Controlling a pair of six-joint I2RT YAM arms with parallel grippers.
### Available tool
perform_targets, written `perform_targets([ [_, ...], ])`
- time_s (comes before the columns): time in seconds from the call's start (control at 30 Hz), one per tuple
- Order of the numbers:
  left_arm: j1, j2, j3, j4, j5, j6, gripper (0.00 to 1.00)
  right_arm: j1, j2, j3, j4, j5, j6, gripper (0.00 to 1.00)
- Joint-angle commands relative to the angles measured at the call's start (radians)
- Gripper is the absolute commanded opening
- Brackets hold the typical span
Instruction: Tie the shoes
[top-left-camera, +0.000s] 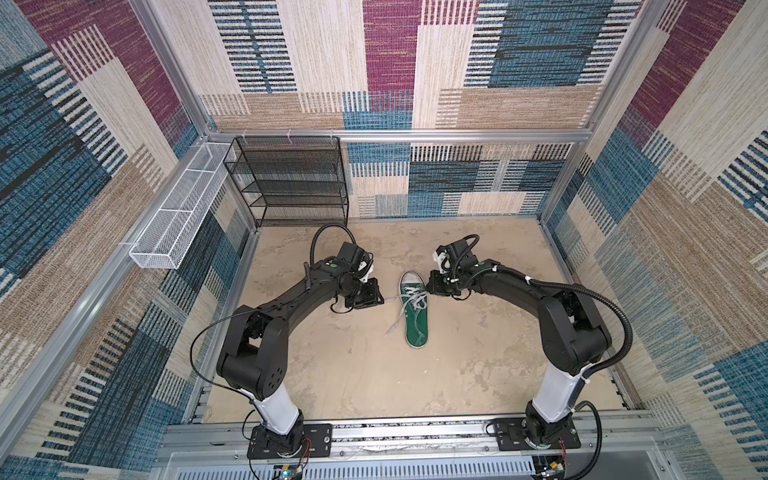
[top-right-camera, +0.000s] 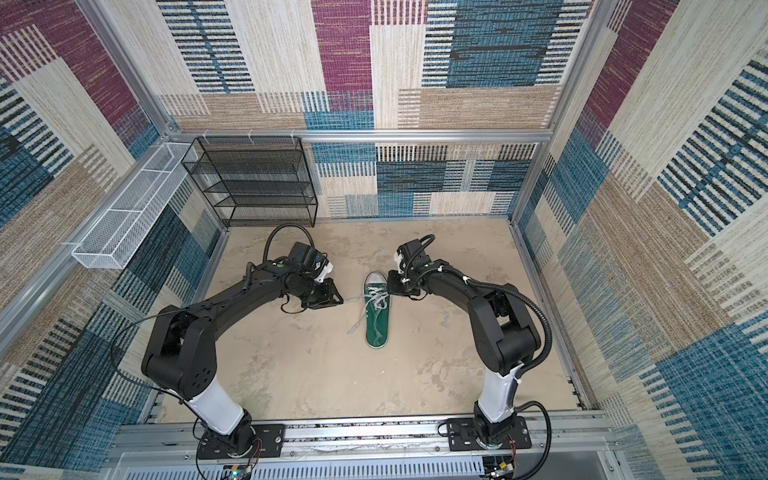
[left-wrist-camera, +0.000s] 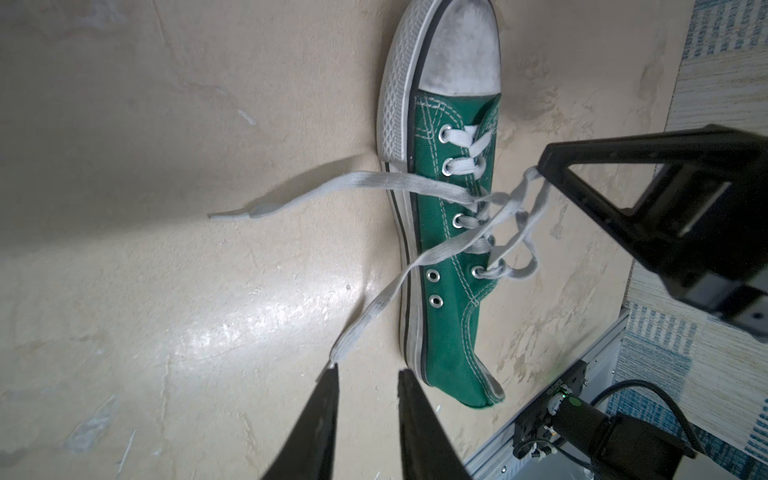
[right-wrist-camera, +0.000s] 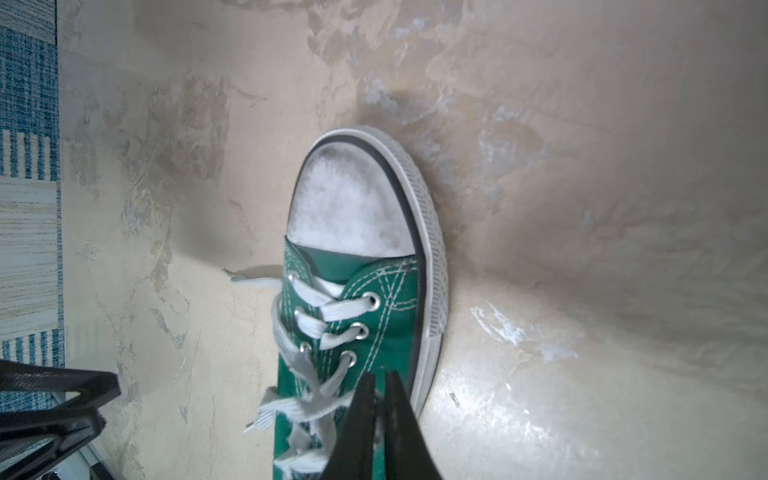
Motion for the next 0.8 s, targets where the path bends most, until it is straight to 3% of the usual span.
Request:
perform_targets([
  [0.0,-0.009,0.012,0.033,-0.004,0.014,-0.012,0.29,-0.008,0.008,-0.021,0.085,-0.095,0.039,0.18],
  [0.07,-0.013,0.021,0.045,-0.010,0.012,-0.009,0.29,-0.011,0.007,-0.032,0.091,-0.098,0.050,0.21],
  [0.13,-0.015,0.029,0.054,-0.010,0.013,-0.011,0.29,-0.015,0.006,-0.037,0.086,-0.092,0.053,0.31],
  [0.27,-0.023,0.053,0.083,-0.013,0.020,-0.013,0.29,-0.036,-0.010,-0.057,0.086,-0.091,0.058,0.41],
  [0.77,-0.053,0.203,0.213,-0.017,0.020,-0.008,0.30,-0.083,-0.095,-0.100,0.084,-0.093,0.062,0.49],
])
